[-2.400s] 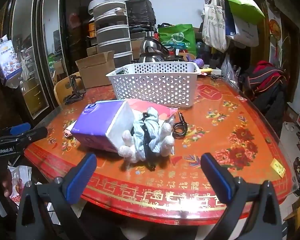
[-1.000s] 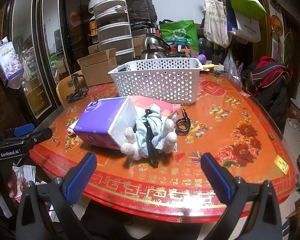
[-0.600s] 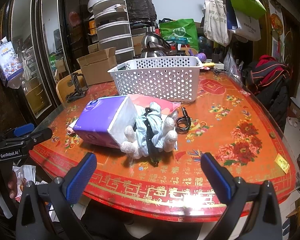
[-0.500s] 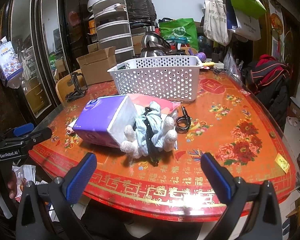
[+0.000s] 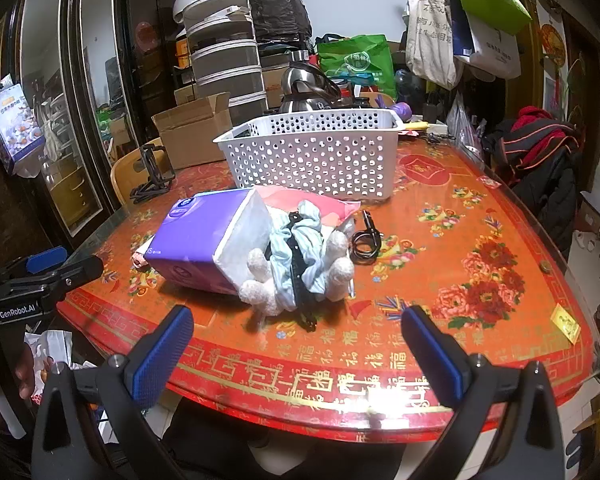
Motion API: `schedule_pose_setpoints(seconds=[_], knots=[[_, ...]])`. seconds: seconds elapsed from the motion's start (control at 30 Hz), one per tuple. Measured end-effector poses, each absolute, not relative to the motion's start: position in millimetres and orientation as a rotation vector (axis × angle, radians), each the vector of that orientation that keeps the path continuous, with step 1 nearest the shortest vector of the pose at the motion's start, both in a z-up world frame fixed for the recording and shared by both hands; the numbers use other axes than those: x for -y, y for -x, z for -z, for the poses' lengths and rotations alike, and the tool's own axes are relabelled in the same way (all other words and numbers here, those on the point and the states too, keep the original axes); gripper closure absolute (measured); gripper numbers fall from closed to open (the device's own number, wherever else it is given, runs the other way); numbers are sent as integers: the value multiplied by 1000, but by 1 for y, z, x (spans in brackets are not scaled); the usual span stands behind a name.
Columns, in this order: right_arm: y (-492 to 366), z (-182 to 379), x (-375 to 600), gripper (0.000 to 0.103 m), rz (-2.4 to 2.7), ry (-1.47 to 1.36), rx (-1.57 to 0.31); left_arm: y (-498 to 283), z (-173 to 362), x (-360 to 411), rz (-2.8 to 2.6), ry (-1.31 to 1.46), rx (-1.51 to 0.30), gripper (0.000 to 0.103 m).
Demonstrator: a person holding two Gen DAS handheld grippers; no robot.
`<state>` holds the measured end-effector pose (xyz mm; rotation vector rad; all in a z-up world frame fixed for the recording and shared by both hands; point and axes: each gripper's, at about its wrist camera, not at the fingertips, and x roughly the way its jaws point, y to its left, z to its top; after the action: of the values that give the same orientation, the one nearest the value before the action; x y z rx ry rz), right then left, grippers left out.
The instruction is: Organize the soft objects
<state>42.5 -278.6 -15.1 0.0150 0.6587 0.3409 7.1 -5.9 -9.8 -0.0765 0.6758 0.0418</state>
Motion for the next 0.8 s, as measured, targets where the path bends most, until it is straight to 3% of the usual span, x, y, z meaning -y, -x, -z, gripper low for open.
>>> schedule_pose_setpoints(seconds=[0.5, 0.8], knots=[[-54, 22, 287, 0, -309, -30, -674, -22, 19, 0, -62, 61, -685, 0], [-110, 26, 337, 1, -260, -144, -669, -63, 31, -51, -61, 135, -686, 0]])
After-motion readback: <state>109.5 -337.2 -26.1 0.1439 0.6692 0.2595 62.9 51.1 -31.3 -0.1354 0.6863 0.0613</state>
